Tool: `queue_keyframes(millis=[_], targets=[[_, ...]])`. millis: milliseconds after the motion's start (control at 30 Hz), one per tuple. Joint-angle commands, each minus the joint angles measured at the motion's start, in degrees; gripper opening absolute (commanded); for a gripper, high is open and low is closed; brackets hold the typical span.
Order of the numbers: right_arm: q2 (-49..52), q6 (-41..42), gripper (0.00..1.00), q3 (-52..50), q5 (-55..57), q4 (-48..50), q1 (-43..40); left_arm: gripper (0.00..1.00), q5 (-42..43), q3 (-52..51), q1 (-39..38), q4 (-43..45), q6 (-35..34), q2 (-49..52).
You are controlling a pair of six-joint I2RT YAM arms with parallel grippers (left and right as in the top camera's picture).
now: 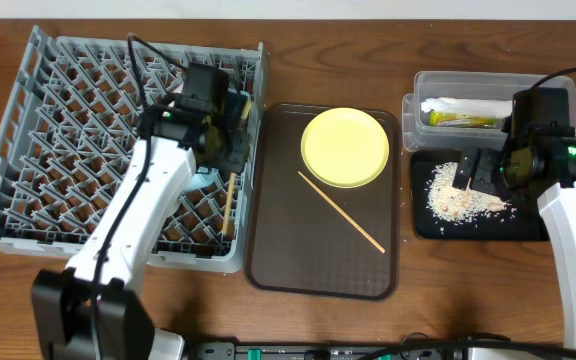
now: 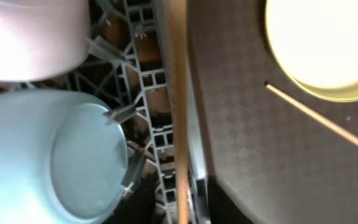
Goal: Sort waste into correct bins and load items into the dishwasher
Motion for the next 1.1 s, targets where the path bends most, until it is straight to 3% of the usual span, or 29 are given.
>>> queue_keyframes(millis=[0,200,300,467,533,567,600,667,733,867,933,1067], targets=[[-0.3,-0.5,0.99,0.8,0.9,-0.1,-0.2,0.42,-2.3,1.6,0.2,-0.1,0.3,1.3],[-0.3,-0.5,0.99,0.8,1.0,0.0,-0.2,0.48,-1.7,1.6,0.1,0.0,-4.9,0.3],[-0.3,-0.5,0.99,0.8,0.9,0.0,-0.2,0.48,6.9,1.6,-0.9,0.1,-10.1,-0.1],[-0.3,-0.5,0.99,0.8,0.9,0.4,-0.2,0.48,10.4,1.3,-5.8,0.7,-25.6,0.9],[-0.3,-0.5,0.99,0.8,0.7,0.4,-0.2,0.56,10.4,0.9,-8.9,2.4,-30.2,1.5],[-0.3,-0.5,0.99,0.8,0.8,0.4,-0.2,0.72,10.4,0.7,-10.7,3.0,-31.6,1.7],[-0.3,-0.5,0.99,0.8,0.8,0.4,-0.2,0.73,10.4,0.4,-12.3,3.7,-32.7,1.8],[-0.3,-0.5,0.99,0.8,0.7,0.3,-0.2,0.73,10.3,-0.2,-15.6,6.3,-33.4,2.1],[-0.3,-0.5,0.99,0.8,0.7,0.3,-0.2,0.64,7.7,-0.3,-18.5,8.4,-34.9,2.8],[-0.3,-0.5,0.99,0.8,0.7,0.3,-0.2,0.64,-2.9,-0.3,-23.4,7.1,-53.9,5.8],[-0.3,-0.5,0.99,0.8,0.7,0.3,-0.2,0.64,-4.2,-0.3,-25.0,6.3,-60.9,7.7],[-0.3,-0.5,0.99,0.8,0.7,0.3,-0.2,0.64,-4.2,1.7,-26.9,5.2,-62.7,11.5]])
